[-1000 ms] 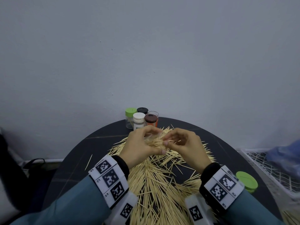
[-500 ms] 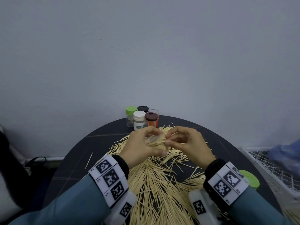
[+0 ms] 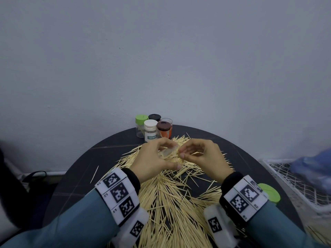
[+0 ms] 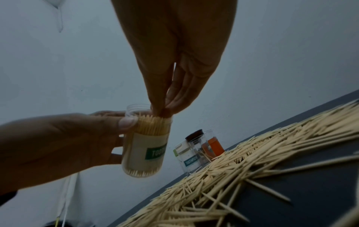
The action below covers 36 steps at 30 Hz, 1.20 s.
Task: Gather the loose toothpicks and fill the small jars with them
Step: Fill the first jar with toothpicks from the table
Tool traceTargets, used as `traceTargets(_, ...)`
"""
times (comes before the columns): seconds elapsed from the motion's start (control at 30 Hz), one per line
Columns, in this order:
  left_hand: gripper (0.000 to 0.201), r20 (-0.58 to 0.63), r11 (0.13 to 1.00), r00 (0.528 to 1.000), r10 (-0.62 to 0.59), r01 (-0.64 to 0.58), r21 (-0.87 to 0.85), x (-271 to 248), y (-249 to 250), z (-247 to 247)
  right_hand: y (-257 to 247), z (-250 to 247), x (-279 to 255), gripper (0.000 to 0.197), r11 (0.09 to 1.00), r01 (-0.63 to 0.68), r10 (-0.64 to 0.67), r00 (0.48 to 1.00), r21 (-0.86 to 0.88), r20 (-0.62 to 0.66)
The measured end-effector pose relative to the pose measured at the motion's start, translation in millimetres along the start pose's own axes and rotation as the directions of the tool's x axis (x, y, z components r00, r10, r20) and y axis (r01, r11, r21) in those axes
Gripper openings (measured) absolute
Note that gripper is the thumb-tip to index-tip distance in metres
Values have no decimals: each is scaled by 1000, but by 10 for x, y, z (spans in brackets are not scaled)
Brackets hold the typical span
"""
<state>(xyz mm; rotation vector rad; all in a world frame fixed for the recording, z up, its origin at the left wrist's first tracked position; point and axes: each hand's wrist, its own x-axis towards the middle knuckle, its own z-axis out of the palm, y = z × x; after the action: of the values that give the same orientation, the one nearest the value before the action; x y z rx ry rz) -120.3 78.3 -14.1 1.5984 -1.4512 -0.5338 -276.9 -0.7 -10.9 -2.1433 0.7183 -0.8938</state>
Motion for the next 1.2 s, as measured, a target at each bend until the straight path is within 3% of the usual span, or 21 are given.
traceTargets(0.2,56,-7,1000,1000,2,-3,-19,12,6,-11,-17,-139,14,13,999,-6,6,1000,-37,-11)
traceTargets(0.33,57,19,1000,1000,11,-10,-9,-8,62,-9,-27,-338,-66,18,962,-100,130,986,-255,103)
traceTargets(0.4,57,29,1000,1000,11,-11,-14,-15,81,-2,-32,-443,-152,33,894,-164,273,937,-417,217)
traceTargets(0.47,57,36,1000,999,16,-16,-9,-25,98,4,-20,-519,-264,54,810,-233,435,854,-539,285)
traceTargets(0.6,58,45,1000,999,16,-16,-19,-47,133,19,25,-607,-524,100,667,-280,631,704,-690,325)
traceTargets(0.7,59,47,1000,999,7,-6,-18,-58,150,31,15,-627,-694,119,556,-228,722,610,-799,328)
traceTargets(0.8,58,49,1000,999,7,-7,-2,-73,165,42,11,-600,-806,122,485,-166,765,556,-859,325)
traceTargets(0.97,57,53,1000,999,10,-10,-1,-89,188,65,6,-626,-858,117,407,-148,781,568,-901,260)
traceTargets(1.1,57,51,1000,999,11,-11,-2,-94,191,60,1,-676,-885,100,373,-218,788,588,-902,184)
traceTargets(1.2,58,54,1000,998,15,-15,-1,-91,196,68,-28,-701,-915,83,310,-254,817,563,-916,121)
